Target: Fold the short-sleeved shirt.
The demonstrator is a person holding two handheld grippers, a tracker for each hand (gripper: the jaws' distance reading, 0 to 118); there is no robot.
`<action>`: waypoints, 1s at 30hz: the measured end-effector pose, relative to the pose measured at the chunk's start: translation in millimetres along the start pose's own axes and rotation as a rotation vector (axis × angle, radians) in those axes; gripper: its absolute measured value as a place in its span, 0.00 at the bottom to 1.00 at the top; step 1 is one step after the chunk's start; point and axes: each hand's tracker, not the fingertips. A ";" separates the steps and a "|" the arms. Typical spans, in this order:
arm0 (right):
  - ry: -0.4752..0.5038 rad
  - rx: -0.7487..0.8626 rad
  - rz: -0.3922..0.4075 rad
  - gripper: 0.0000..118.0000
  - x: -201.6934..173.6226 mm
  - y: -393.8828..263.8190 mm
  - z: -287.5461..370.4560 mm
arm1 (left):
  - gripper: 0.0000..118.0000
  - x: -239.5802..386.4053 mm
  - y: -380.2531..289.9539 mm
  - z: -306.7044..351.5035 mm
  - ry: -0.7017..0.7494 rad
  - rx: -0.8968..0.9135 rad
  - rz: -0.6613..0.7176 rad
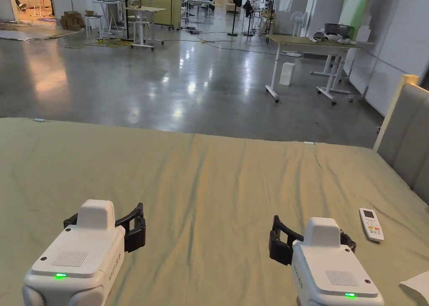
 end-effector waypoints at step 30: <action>-0.019 0.028 -0.053 1.00 -7.2 6.9 -6.4 | 0.79 -4.0 5.8 1.7 -0.044 0.065 0.051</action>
